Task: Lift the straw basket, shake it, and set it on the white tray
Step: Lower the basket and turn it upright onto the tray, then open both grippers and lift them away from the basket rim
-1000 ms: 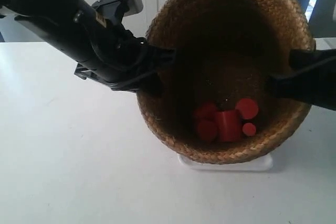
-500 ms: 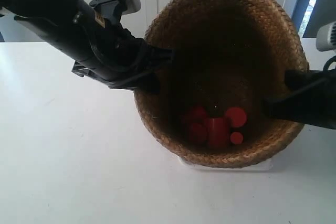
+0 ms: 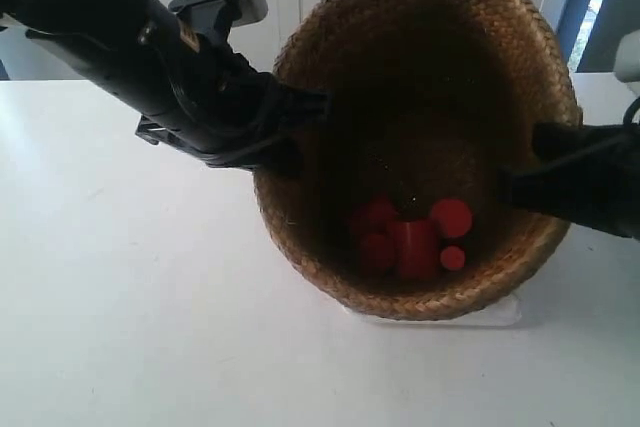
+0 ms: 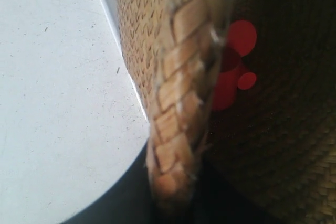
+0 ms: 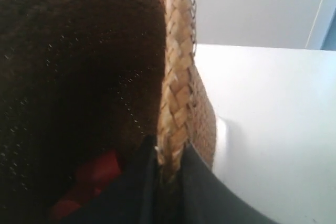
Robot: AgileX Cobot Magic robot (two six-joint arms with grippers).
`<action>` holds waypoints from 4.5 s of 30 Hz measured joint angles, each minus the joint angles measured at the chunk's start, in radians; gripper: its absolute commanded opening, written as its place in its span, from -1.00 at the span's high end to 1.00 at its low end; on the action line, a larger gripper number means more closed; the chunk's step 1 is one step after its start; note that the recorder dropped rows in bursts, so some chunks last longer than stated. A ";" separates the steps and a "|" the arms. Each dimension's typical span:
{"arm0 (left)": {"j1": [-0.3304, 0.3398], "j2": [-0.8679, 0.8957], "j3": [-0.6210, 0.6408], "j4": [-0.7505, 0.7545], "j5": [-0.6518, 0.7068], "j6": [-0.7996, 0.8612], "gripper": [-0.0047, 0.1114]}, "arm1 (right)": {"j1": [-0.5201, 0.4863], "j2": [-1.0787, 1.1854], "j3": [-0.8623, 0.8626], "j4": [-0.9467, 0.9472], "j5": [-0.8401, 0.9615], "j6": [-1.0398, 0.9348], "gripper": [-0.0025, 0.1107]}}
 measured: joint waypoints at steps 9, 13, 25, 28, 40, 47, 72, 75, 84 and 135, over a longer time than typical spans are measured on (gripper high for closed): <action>0.009 0.000 0.000 0.030 -0.013 0.004 0.92 | -0.215 0.026 -0.027 -1.141 0.448 1.077 0.96; 0.009 0.000 0.000 0.027 0.001 0.004 0.92 | -0.323 0.028 -0.079 -1.380 0.743 1.412 0.96; 0.017 -0.002 -0.070 -0.008 0.050 -0.050 0.92 | -0.362 0.028 -0.263 -1.535 1.056 1.566 0.96; 0.048 0.000 -0.143 0.006 0.126 -0.107 0.92 | -0.366 0.044 -0.307 -1.572 1.098 1.586 0.96; 0.059 0.120 -0.226 -0.026 0.199 -0.175 0.92 | -0.373 0.258 -0.445 -1.619 1.230 1.618 0.96; 0.061 0.130 -0.226 -0.074 0.144 -0.175 0.92 | -0.453 0.322 -0.538 -1.630 1.306 1.593 0.96; 0.061 0.179 -0.226 -0.226 0.012 -0.097 0.92 | -0.480 0.403 -0.643 -1.641 1.368 1.469 0.96; 0.061 0.179 -0.226 -0.234 0.024 -0.093 0.92 | -0.482 0.419 -0.643 -1.620 1.372 1.440 0.96; 0.061 0.179 -0.226 -0.239 0.034 -0.069 0.63 | -0.486 0.451 -0.645 -1.575 1.366 1.391 0.47; 0.057 -0.005 -0.232 0.203 0.114 -0.060 0.15 | -0.480 0.229 -0.684 -1.600 1.245 1.386 0.46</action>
